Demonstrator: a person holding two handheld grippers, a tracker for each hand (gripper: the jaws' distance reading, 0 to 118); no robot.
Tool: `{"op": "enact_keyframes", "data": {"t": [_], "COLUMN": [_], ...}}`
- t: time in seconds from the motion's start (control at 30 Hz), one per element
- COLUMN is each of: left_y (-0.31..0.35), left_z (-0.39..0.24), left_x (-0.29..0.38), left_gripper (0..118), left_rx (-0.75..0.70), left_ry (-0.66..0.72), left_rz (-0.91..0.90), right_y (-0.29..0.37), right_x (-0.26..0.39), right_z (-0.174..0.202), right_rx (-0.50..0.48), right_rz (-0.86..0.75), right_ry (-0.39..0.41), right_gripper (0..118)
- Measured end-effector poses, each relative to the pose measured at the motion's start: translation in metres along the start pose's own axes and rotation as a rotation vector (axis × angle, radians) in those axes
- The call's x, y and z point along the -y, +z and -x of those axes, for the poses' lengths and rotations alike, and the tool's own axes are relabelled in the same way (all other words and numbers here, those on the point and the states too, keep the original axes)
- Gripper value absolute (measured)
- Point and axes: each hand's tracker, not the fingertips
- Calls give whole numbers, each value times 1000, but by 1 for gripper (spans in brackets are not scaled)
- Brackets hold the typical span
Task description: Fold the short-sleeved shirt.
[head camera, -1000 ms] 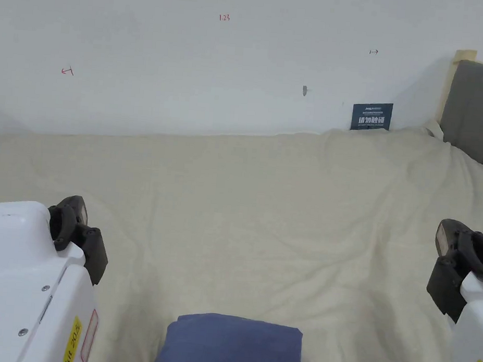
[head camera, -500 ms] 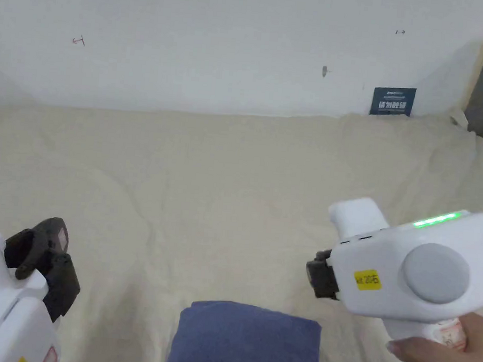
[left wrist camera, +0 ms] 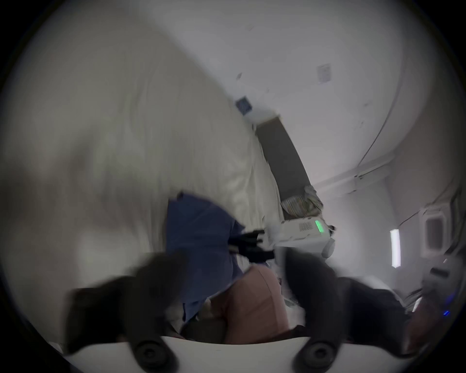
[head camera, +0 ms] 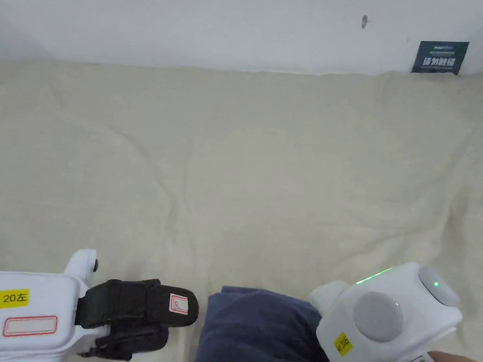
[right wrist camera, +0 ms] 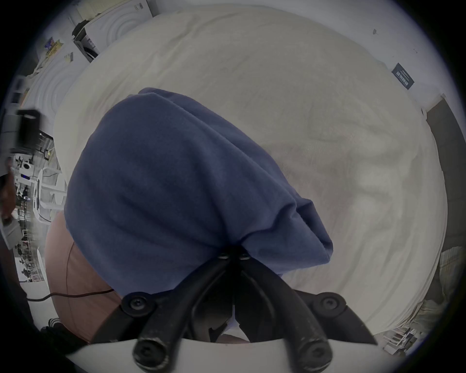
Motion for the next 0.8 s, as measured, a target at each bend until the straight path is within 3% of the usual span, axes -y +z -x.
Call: {"op": "enact_keyframes", "data": {"t": [0.03, 0.07, 0.13, 0.2, 0.27, 0.33, 0.47, 0.53, 0.57, 0.63, 0.7, 0.8], "left_y": [-13, -25, -57, -86, -100, -121, -116, -111, -109, -104, -102, -95], "left_z": [9, 16, 31, 42, 46, 50, 43, 35, 31, 20, 11, 1], "left_x": [-3, -10, -7, -7, -17, -18, -17, -17, -17, -18, -14, -9], "left_gripper": [118, 118, 118, 118, 118, 118, 118, 106, 95, 34, 31, 30], "left_rx": [-40, -24, -25, 101, 232, 205, 214, 129, 74, -73, -222, -182], "left_ry": [-1, -18, 74, 167, 164, 242, 148, 123, 125, 15, -157, -83], "left_rz": [39, -17, 114, 194, 196, 262, 255, 277, 264, 252, 235, 233], "right_y": [1, 1, -3, -3, 0, 0, -1, -1, -1, 1, 8, 24], "right_x": [2, 4, 10, 14, 17, 19, 23, 28, 32, 39, 49, 60], "right_z": [-3, -6, -13, -15, -15, -14, -15, -15, -16, -19, -20, -15], "right_rx": [-20, -41, -70, -78, -80, -81, -83, -90, -94, -107, -106, -91], "right_rz": [-15, -29, -53, -64, -71, -76, -94, -129, -149, -196, -229, -260], "right_ry": [-26, -68, -121, -124, -120, -121, -126, -144, -152, -185, -209, -224], "right_gripper": [0, 0, 0, 0, 0, 0, 0, 0, 0, 0, 0, 0]}}
